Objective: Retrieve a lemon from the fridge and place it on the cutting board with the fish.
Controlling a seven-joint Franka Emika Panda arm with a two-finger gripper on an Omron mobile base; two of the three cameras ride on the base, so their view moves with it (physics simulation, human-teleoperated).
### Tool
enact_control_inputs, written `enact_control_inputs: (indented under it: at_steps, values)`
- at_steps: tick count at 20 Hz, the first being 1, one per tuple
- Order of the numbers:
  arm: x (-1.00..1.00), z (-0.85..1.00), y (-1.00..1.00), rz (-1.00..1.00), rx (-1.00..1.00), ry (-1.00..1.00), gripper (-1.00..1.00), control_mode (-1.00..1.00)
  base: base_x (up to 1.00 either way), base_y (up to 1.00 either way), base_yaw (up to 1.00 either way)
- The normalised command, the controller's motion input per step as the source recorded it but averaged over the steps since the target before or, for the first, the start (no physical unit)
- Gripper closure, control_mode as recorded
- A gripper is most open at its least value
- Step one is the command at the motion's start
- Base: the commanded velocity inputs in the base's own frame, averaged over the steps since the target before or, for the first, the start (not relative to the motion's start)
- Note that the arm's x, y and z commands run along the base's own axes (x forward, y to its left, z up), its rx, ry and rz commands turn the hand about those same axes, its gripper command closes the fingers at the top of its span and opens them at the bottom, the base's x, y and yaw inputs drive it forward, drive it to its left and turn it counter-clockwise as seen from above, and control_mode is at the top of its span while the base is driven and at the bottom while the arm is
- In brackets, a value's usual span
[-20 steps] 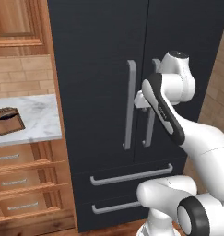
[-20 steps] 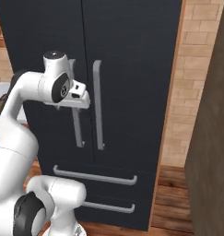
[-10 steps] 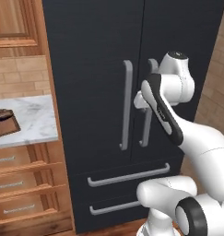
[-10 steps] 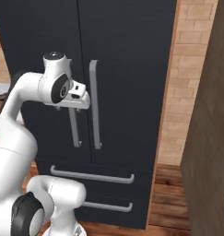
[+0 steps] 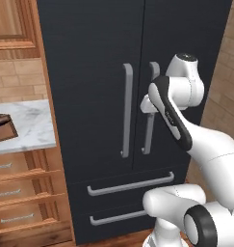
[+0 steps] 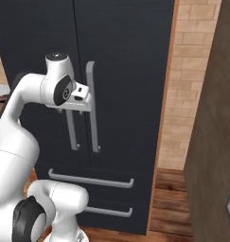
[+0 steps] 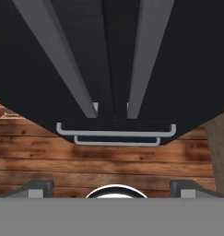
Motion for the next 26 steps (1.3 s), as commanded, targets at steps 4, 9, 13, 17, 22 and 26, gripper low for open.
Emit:
enact_control_inputs:
  at_steps: [4,9,13,17,22,26]
  values:
    - [0.0,0.0,0.0,0.0,0.0,0.0,-1.0,1.0,-0.25,-0.15,0.0]
    - [0.0,0.0,0.0,0.0,0.0,0.0,-1.0,1.0,-0.27,-0.02,0.0]
    - [0.0,0.0,0.0,0.0,0.0,0.0,-1.0,1.0,-0.44,0.0,0.0]
    - [0.0,0.0,0.0,0.0,0.0,0.0,-1.0,1.0,-0.42,0.0,0.0]
    - [0.0,0.0,0.0,0.0,0.0,0.0,-1.0,1.0,0.0,0.0,0.0]
    - [0.24,0.0,-0.03,0.02,0.0,0.0,-1.0,-1.0,0.04,0.0,0.0]
